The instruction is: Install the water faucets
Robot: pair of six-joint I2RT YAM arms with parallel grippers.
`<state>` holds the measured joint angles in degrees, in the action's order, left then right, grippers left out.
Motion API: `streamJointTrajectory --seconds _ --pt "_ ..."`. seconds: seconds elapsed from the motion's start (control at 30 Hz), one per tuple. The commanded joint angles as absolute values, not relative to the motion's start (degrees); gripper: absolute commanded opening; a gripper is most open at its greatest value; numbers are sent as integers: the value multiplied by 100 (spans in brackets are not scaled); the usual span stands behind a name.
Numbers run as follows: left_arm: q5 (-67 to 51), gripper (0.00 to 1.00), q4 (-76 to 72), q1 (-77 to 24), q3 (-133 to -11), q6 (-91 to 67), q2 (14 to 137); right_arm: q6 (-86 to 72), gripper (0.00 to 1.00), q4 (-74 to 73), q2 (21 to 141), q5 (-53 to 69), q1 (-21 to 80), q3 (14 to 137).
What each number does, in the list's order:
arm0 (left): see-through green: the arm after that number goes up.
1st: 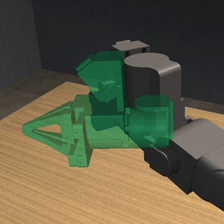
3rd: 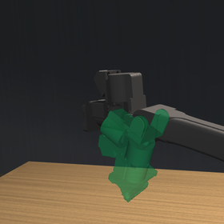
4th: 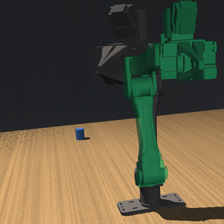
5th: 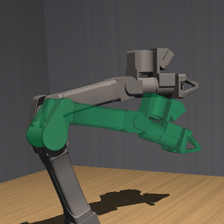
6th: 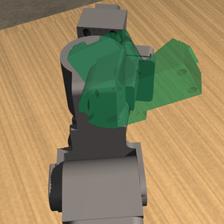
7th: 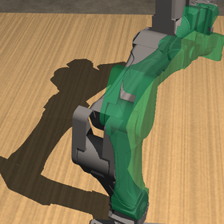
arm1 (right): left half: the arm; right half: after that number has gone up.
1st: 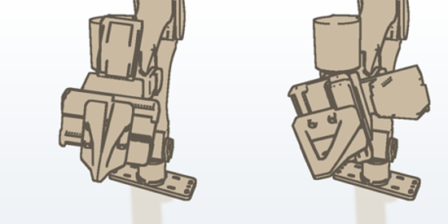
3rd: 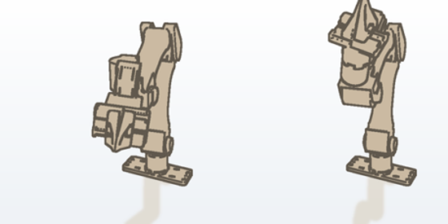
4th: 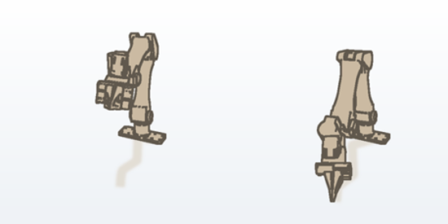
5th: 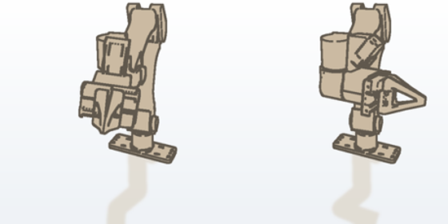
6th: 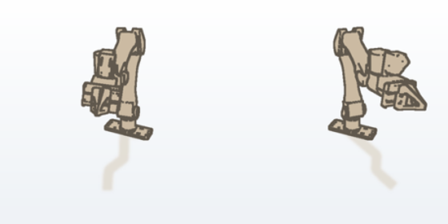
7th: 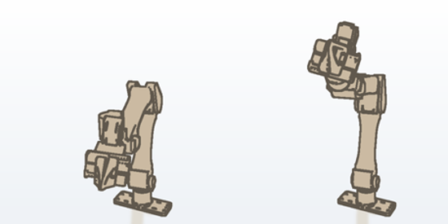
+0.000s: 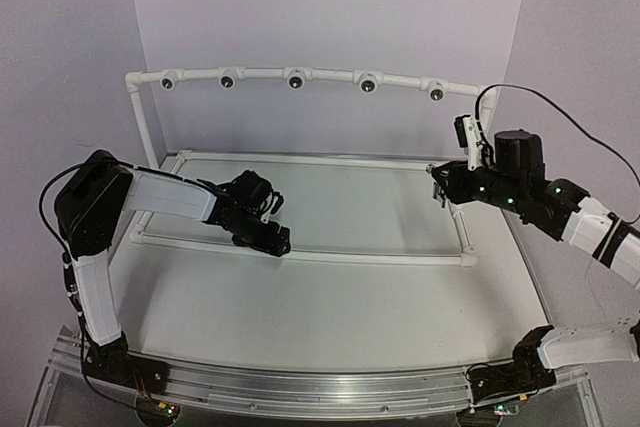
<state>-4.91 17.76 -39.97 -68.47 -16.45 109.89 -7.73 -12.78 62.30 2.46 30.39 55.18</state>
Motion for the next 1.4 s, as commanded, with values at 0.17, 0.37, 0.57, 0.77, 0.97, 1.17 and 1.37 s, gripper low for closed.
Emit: streamJointTrajectory --seconds 0.17,0.37,0.57,0.77,0.97,1.17,1.37 --pt "-178 71 1929 -4761 -6943 -1950 11298 -71 0 -1151 6407 -548 3020 6076" --pt "-175 68 1750 -5143 -7521 -2566 11873 1229 0 -1148 6472 -561 3015 6142" --pt "-211 63 1778 -5212 -8000 -2509 12184 2438 0 -1082 6215 -46 2984 5874" --pt "-248 83 1838 -5317 -8024 -2331 11875 4505 0 -951 6028 -211 2982 5819" --pt "368 99 2084 -5309 -8012 -1662 11768 6712 0 -617 6566 -1107 2832 6269" --pt "453 99 2295 -5266 -8136 -1100 12108 7985 0 1228 6946 -1713 2586 6434" --pt "145 95 2688 -5159 -8441 -1074 12532 8969 0 2907 7326 -1996 2553 5960"
